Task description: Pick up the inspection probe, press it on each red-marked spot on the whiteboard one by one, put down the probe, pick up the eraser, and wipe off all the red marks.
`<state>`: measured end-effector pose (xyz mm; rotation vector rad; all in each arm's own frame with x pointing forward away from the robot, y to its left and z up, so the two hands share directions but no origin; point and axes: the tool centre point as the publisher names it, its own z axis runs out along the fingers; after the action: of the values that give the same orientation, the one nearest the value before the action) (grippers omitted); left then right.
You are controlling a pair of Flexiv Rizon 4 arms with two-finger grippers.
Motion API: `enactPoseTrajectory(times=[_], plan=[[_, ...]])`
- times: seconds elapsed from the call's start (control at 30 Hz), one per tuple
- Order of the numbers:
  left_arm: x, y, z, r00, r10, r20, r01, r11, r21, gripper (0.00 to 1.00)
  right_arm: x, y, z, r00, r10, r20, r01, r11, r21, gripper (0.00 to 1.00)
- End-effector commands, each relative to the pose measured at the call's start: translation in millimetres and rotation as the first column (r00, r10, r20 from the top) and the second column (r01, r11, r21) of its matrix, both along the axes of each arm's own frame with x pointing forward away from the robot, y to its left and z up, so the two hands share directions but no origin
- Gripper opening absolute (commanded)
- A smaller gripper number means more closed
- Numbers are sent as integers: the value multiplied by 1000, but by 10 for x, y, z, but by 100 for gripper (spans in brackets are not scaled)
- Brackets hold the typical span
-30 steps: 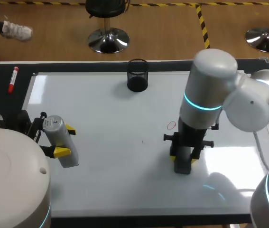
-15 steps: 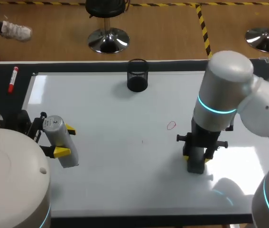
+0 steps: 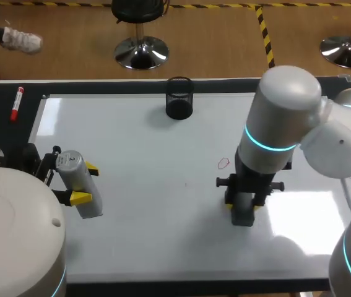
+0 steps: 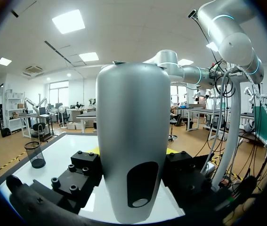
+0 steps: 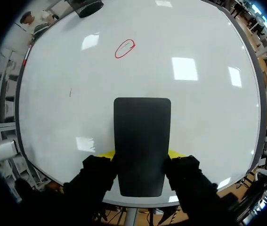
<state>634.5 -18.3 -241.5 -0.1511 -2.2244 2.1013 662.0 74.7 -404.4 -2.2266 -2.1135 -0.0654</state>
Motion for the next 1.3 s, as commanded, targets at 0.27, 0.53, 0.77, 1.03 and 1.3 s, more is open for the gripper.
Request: enactPoseTrajectory(times=[0.27, 0.53, 0.77, 1.03, 1.3], plan=[[-9, -6, 5, 1000, 2, 3, -2, 1000, -1, 0, 19, 559, -132, 998, 65, -17, -65, 998, -5, 0], [-9, -6, 5, 1000, 2, 3, -2, 1000, -1, 0, -15, 796, -171, 994, 110, -23, -110, 994, 0, 0], [-9, -6, 5, 1000, 2, 3, -2, 1000, -1, 0, 4, 816, -264, 992, 125, -35, -125, 992, 6, 0], [-9, -6, 5, 1000, 2, 3, -2, 1000, -1, 0, 0, 694, -289, 992, 122, -36, -122, 993, 3, 0], [-9, -6, 5, 1000, 2, 3, -2, 1000, -1, 0, -8, 452, -282, 995, 98, -29, -98, 995, -4, 0]])
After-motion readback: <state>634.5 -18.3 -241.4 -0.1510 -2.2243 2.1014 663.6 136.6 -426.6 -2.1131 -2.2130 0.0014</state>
